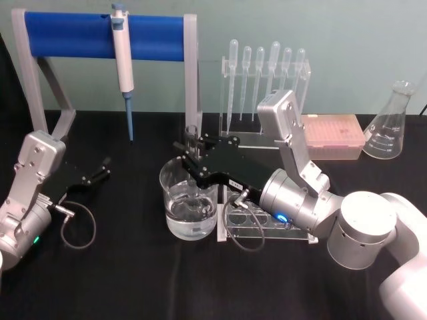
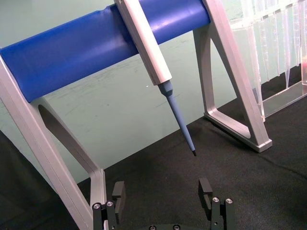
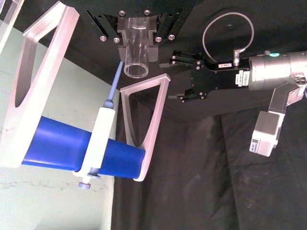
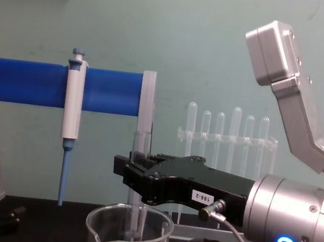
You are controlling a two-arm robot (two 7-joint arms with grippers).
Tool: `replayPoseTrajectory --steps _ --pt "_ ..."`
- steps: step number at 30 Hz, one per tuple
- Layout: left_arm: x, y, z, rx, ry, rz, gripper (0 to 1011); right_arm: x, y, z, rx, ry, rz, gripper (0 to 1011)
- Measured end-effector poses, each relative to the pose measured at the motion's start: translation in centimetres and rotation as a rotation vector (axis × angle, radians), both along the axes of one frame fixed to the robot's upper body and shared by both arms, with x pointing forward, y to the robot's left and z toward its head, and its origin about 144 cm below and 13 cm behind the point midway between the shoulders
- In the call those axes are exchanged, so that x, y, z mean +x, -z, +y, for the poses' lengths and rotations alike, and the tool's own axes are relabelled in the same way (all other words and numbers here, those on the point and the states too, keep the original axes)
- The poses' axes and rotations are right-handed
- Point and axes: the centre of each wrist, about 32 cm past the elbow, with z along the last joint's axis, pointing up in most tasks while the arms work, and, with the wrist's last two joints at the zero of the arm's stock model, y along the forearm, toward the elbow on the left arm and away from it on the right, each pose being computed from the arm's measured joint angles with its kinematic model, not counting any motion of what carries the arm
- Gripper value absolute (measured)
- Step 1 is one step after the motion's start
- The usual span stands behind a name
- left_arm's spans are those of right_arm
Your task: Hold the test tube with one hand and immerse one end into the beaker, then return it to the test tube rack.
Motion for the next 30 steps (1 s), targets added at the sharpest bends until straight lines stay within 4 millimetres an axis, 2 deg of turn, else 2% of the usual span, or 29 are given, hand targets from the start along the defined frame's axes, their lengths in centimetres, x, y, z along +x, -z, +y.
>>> replayPoseTrajectory --steps 30 --pt "0.00 0.00 0.00 0.000 0.000 0.000 1000 0.00 0.00 0.00 0.000 0.000 0.000 226"
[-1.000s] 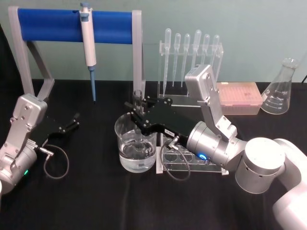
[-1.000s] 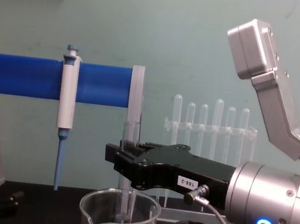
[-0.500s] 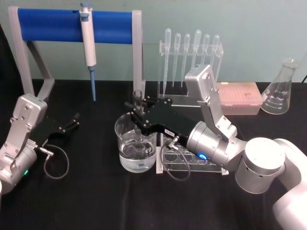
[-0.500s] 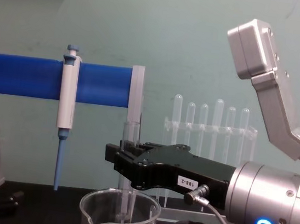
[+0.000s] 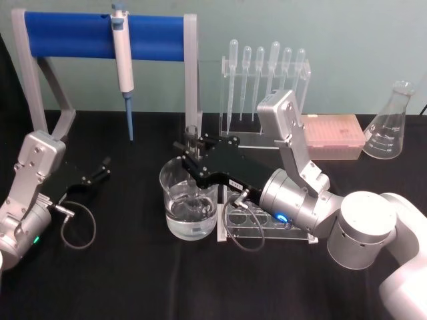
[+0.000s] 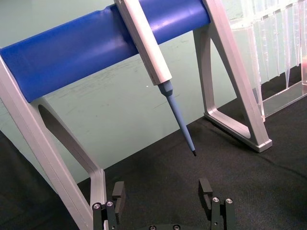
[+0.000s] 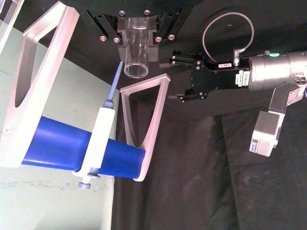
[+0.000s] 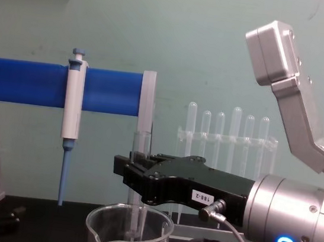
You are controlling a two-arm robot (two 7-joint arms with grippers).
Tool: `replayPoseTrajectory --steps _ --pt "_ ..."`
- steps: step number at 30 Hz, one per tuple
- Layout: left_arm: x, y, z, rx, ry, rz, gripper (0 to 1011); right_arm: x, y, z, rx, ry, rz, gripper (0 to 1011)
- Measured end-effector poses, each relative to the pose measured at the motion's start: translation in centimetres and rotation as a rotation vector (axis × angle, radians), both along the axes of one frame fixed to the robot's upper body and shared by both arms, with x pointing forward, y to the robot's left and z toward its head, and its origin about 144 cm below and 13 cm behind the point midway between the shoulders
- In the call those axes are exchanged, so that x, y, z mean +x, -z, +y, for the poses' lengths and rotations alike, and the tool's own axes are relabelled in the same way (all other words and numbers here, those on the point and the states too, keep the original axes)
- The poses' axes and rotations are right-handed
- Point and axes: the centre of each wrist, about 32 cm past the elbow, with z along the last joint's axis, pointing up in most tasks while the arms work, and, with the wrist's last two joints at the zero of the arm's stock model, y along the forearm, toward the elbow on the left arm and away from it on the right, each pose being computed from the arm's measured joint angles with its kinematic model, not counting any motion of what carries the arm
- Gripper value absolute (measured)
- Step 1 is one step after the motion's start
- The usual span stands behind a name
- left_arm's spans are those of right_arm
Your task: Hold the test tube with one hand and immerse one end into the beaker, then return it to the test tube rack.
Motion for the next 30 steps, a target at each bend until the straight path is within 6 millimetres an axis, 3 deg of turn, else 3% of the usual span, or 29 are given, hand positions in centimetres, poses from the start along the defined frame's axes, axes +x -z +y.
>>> replayPoseTrajectory --steps 30 --pt "0.00 0.00 0.00 0.000 0.000 0.000 1000 0.00 0.00 0.00 0.000 0.000 0.000 226"
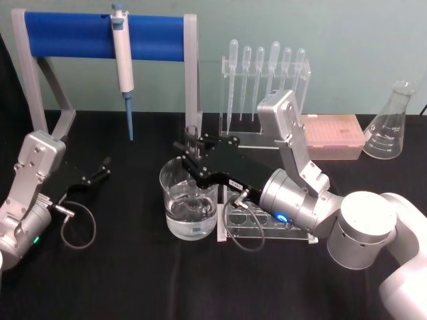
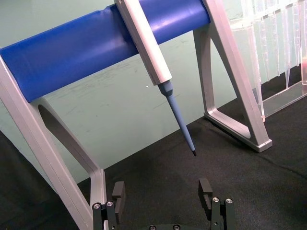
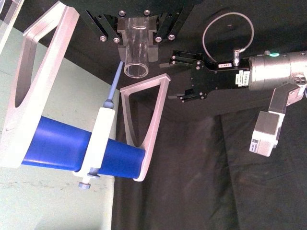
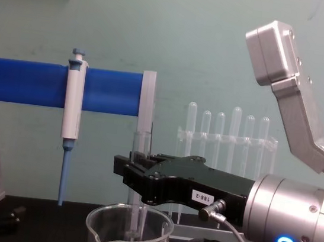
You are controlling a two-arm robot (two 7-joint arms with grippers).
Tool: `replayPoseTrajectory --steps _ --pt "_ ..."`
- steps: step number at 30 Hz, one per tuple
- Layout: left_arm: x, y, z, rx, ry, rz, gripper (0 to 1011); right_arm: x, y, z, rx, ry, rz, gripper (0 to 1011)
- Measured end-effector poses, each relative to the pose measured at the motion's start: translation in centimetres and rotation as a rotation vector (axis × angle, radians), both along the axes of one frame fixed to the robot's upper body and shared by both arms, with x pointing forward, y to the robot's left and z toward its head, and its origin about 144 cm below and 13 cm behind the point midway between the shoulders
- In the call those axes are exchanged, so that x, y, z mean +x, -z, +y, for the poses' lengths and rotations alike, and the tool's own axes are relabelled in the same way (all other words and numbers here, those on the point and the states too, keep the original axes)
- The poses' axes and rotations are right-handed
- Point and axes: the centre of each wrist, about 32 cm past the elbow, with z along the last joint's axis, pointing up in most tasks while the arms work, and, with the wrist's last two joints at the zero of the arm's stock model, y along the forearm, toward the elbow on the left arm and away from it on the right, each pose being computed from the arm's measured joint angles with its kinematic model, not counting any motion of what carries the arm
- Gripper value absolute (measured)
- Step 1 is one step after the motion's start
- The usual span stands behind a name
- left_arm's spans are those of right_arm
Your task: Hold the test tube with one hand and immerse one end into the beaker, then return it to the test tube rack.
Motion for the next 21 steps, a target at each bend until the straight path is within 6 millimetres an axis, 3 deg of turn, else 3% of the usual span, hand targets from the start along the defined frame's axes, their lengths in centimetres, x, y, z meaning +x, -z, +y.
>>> replayPoseTrajectory --steps 21 --pt "0.00 0.00 0.00 0.000 0.000 0.000 1000 0.00 0.00 0.00 0.000 0.000 0.000 225"
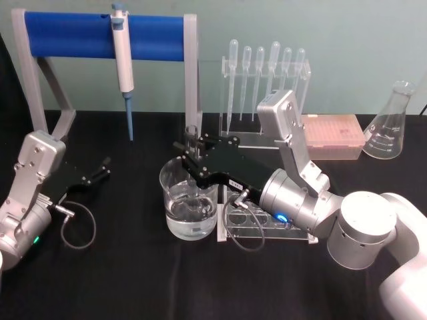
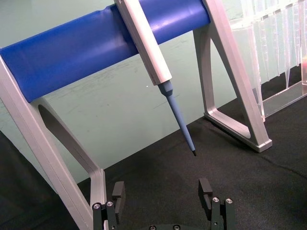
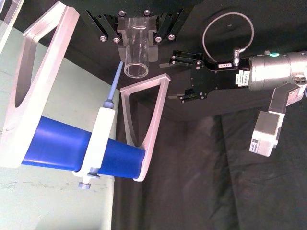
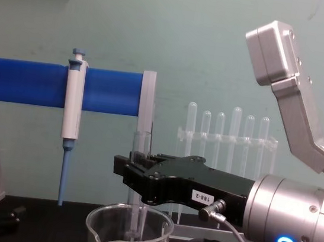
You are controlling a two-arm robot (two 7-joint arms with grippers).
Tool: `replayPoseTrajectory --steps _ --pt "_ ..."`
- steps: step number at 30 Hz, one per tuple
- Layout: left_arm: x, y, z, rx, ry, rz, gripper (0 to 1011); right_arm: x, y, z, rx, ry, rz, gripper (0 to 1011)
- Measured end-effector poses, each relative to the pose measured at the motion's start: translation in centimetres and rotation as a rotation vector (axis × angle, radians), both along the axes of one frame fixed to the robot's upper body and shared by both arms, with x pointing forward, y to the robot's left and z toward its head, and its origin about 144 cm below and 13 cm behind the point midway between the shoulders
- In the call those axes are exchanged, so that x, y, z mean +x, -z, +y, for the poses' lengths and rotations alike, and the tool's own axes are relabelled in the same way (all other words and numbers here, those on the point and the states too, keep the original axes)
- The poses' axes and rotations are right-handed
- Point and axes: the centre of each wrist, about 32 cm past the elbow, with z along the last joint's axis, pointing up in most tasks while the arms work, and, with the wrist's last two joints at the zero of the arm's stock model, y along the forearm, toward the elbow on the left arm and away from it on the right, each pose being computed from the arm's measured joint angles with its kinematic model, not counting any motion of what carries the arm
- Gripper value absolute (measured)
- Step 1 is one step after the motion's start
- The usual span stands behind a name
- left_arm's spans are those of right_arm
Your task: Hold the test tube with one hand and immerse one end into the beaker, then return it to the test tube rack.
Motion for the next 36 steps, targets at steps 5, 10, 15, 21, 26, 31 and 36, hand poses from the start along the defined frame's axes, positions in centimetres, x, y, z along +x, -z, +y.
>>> replayPoseTrajectory --steps 5,10,15,21,26,31,36 --pt "0.00 0.00 0.00 0.000 0.000 0.000 1000 0.00 0.00 0.00 0.000 0.000 0.000 226" --pt "0.00 0.00 0.00 0.000 0.000 0.000 1000 0.00 0.00 0.00 0.000 0.000 0.000 226" --pt "0.00 0.00 0.00 0.000 0.000 0.000 1000 0.00 0.00 0.00 0.000 0.000 0.000 225" --pt "0.00 0.00 0.00 0.000 0.000 0.000 1000 0.00 0.00 0.00 0.000 0.000 0.000 225" --pt "0.00 0.00 0.00 0.000 0.000 0.000 1000 0.00 0.00 0.00 0.000 0.000 0.000 225" --pt "0.00 0.00 0.00 0.000 0.000 0.000 1000 0.00 0.00 0.00 0.000 0.000 0.000 226" --pt "0.00 0.00 0.00 0.000 0.000 0.000 1000 0.00 0.00 0.00 0.000 0.000 0.000 225"
